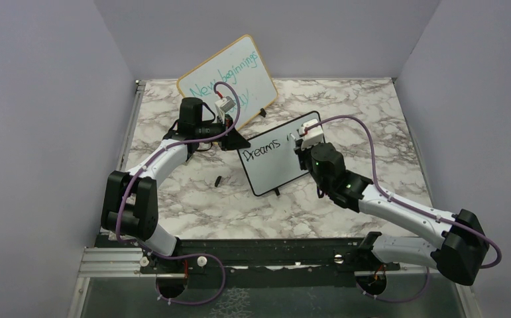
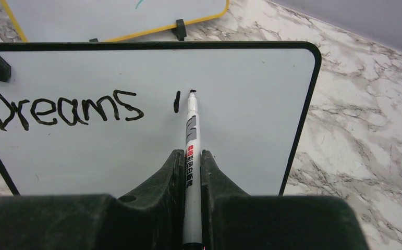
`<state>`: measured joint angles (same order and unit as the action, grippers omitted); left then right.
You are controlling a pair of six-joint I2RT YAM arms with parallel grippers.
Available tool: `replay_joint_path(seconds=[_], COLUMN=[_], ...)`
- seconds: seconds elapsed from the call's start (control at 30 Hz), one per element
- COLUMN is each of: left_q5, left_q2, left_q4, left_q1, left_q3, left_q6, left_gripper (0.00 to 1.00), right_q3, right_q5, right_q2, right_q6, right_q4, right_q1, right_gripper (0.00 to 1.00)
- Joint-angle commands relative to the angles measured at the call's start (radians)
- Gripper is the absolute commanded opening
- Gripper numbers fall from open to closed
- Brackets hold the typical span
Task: Write a sentence on the whiteboard
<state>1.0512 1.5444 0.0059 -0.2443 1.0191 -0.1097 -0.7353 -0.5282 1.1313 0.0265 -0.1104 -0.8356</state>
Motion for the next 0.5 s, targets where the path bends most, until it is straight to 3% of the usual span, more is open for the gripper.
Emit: replay_joint_path(seconds=[0.0,0.47], left_q5=[-0.026,-0.028], left_q2=[-0.009,-0.007], left_q4=[-0.065,-0.069], left_q1=[0.000,0.001], left_q3=[0.004,0.006], left_q6=[0.027,0.031], left_gripper=[0.00,0.00], right_q3=[0.002,0.000], right_q5=[0.057,0.049], right_q2=[-0.031,-0.014], right_q6=[-0.005,-0.004], right_q4=[-0.008,0.035], right_q1=[0.007,0.007], right_gripper=[0.00,0.00])
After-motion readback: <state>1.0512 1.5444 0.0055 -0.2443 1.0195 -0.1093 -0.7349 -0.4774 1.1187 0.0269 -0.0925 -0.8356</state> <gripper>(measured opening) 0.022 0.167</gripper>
